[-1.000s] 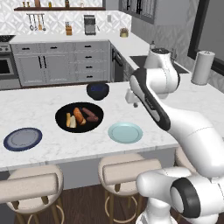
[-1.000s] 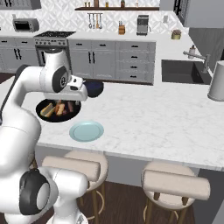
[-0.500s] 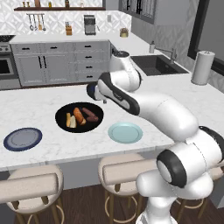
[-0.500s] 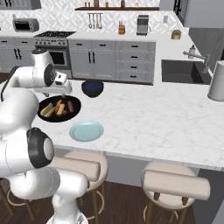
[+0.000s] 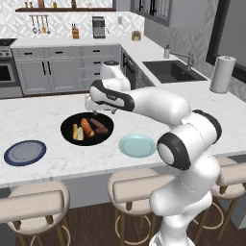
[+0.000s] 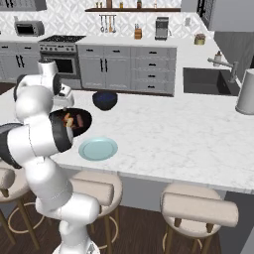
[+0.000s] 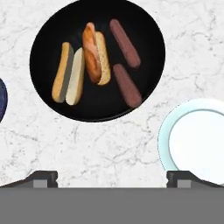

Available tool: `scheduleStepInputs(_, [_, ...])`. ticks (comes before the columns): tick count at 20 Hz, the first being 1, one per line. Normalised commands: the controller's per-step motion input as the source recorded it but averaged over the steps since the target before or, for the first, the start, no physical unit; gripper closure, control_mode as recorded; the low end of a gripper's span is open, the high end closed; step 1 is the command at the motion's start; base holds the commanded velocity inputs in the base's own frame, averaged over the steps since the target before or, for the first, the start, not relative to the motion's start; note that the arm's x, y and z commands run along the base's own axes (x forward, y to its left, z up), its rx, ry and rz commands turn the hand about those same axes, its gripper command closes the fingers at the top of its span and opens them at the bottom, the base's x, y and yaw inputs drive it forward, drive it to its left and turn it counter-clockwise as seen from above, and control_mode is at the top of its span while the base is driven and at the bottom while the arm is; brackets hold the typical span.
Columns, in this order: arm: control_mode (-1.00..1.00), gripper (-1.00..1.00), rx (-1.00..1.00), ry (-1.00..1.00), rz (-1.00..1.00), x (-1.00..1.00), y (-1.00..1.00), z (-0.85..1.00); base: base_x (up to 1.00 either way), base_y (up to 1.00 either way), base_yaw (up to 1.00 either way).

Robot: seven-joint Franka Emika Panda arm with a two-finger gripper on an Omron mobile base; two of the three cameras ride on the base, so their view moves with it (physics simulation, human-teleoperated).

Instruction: Place one bun and one sausage from the bowl on each plate.

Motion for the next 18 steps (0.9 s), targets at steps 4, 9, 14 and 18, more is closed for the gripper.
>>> scheduleStepInputs(4, [-1.00, -1.00, -0.07, 0.33, 0.01, 0.26, 0.28, -0.60, 0.00, 0.00, 0.00])
scheduleStepInputs(9, [-1.00, -1.00, 0.00, 0.05, 0.01, 0.21, 0.06, -0.49, 0.00, 0.00, 0.00])
scheduleStepInputs(14, [-1.00, -1.00, 0.00, 0.08, 0.00, 0.48, 0.23, 0.00, 0.00, 0.00, 0.00])
scheduleStepInputs(18, [-1.00, -1.00, 0.00, 0.00, 0.00, 0.56, 0.20, -0.53, 0.00, 0.00, 0.00])
